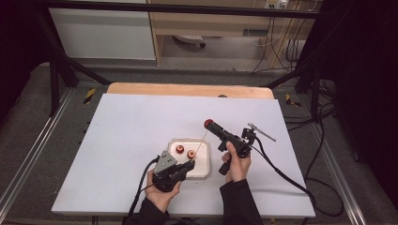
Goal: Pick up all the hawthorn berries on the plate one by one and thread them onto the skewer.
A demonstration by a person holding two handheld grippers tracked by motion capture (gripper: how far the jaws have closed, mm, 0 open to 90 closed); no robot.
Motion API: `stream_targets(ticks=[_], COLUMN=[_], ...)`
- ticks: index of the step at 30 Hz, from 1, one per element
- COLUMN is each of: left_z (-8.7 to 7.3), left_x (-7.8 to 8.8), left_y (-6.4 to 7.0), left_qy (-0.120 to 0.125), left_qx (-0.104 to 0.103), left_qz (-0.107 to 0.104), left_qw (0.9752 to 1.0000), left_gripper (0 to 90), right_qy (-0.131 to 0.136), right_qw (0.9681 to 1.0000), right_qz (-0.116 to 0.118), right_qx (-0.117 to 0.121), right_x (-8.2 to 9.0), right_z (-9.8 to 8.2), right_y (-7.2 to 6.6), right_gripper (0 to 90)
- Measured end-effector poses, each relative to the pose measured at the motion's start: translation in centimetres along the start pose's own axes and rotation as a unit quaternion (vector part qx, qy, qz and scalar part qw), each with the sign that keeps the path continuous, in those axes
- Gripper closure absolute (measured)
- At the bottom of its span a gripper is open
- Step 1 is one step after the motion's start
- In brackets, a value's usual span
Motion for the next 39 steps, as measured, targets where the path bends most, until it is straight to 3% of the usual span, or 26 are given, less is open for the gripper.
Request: stream_targets(ticks=[24,39], left_z=[0.1,0.8], left_x=[0.2,-0.2], left_y=[-0.3,-0.2], left_qy=[-0.001,-0.001], left_qx=[0.007,0.041], left_qz=[0.0,0.0], left_qw=[1.0,0.9992], left_gripper=[87.9,88.0], right_qy=[-0.013,-0.043], right_qw=[0.9999,0.9986], right_qz=[0.002,0.002], right_qx=[0.011,0.031], right_x=[0.0,-0.2], right_z=[-0.3,-1.7], right_y=[0.1,0.3], right_gripper=[61.8,61.9])
Point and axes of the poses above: each handheld gripper's, and its own axes: x roughly backward along the jaws, z roughly out of its top, y roughly to its right, the point moved 4 cm from there along -x, roughly forward along the jaws, and after that the axes turned 10 degrees about z, right-handed, at the moved point
